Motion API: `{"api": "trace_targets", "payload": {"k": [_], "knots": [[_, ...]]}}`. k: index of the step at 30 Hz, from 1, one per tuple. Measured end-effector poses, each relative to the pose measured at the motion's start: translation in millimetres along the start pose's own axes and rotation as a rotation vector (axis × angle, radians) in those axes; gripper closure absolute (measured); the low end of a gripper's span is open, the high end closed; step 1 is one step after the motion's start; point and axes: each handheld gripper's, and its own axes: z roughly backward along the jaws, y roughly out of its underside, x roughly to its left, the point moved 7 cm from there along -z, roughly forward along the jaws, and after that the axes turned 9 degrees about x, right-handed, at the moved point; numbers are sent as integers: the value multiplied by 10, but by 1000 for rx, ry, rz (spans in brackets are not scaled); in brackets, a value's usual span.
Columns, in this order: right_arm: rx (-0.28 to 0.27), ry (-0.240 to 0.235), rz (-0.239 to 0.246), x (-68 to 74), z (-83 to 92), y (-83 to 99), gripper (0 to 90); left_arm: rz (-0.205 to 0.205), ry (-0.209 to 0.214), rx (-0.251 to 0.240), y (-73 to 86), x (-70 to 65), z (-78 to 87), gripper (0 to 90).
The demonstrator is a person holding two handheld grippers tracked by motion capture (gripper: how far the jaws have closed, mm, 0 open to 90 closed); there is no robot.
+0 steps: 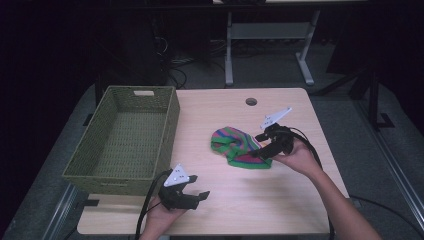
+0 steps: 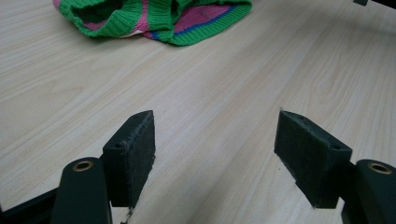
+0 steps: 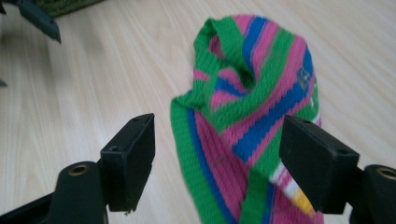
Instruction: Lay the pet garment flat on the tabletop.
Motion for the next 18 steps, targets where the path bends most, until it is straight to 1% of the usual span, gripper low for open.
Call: {"api": "trace_targets", "payload": {"k": [1, 2, 3, 6, 7, 8, 11, 13, 15, 18], "knots": [[-2, -1, 0, -6, -9, -32, 265, -1, -1, 0, 0, 1, 1, 287], [9, 10, 9, -23, -42, -84, 265, -2, -1, -1, 0, 3, 2, 287], [9, 10, 9, -23, -42, -84, 265, -3, -2, 0, 1, 4, 4, 287], [21, 20, 7, -32, -110, -180, 276, -1, -1, -2, 1, 6, 9, 287], [21, 20, 7, -32, -110, -180, 276, 3, 0, -5, -1, 5, 10, 287], [22, 22, 6, -36, -127, -198, 294, 4, -1, -6, -2, 8, 12, 287], [37, 44, 19, -66, -195, -243, 302, -1, -2, 0, 4, 16, 17, 287], [41, 40, 12, -64, -244, -272, 304, -1, -2, -1, 5, 17, 16, 287], [66, 41, 11, -81, -317, -285, 305, -3, -2, -2, 5, 18, 18, 287], [86, 50, 5, -134, -402, -284, 305, -1, -1, -4, 4, 18, 22, 287]]}}
